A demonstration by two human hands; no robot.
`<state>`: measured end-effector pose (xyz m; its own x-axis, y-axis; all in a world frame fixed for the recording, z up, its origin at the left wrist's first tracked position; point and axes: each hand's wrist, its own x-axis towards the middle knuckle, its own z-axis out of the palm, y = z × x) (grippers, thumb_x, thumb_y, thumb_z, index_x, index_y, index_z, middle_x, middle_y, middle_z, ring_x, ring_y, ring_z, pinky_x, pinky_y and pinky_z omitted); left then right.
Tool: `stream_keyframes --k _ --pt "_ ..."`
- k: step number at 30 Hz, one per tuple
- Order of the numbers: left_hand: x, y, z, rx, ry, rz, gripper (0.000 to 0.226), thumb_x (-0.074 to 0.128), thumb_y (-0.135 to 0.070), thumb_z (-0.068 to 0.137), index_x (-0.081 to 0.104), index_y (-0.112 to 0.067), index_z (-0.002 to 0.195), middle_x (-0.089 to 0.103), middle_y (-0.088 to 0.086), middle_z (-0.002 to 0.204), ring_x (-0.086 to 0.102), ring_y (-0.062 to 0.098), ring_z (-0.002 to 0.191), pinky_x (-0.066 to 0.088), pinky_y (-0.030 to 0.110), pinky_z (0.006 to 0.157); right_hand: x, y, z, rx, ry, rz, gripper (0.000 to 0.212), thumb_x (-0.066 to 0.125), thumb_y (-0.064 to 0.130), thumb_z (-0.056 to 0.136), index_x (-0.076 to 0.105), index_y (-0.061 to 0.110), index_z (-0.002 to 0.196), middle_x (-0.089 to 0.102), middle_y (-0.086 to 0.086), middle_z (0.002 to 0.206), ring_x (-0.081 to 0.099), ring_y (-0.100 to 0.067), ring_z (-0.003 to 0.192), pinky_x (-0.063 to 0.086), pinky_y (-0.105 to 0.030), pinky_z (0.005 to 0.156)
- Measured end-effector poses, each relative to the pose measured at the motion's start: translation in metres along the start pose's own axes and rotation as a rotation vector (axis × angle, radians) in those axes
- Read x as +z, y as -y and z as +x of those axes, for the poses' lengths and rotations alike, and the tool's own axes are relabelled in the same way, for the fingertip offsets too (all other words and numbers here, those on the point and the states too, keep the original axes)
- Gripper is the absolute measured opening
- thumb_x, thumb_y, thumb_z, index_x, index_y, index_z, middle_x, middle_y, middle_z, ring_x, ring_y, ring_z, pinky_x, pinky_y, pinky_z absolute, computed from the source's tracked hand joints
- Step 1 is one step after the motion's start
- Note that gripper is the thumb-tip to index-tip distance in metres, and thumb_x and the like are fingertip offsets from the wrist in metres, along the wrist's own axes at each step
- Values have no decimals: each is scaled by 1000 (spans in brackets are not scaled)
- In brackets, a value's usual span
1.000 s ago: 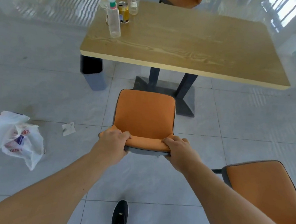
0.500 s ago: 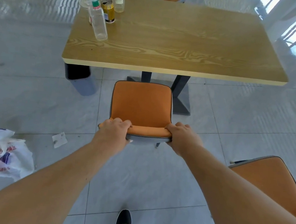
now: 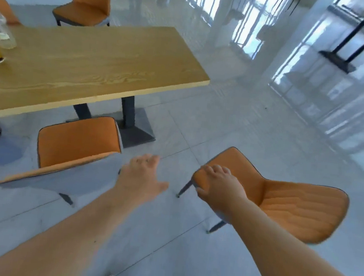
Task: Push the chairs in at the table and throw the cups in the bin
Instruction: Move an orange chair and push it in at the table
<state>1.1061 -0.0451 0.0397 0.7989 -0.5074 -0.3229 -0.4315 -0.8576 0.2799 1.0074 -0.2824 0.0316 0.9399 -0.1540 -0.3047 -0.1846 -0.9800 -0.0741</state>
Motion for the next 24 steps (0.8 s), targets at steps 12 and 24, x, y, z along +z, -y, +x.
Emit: stream_keyframes --k 12,24 --pt "92 -424 -36 274 111 -25 90 59 -69 90 20 -31 162 21 1 171 21 26 155 29 51 122 -23 -338 -254 292 -207 145 75 63 59 87 39 24 149 47 -5 148 38 -30 138 37 -45 109" --pt "193 -563 38 198 256 -82 93 61 -65 89 17 -27 163 20 5 171 26 32 152 32 53 119 14 -498 -223 217 -121 149 78 64 58 89 35 25 153 43 -1 153 34 -27 143 37 -43 112"
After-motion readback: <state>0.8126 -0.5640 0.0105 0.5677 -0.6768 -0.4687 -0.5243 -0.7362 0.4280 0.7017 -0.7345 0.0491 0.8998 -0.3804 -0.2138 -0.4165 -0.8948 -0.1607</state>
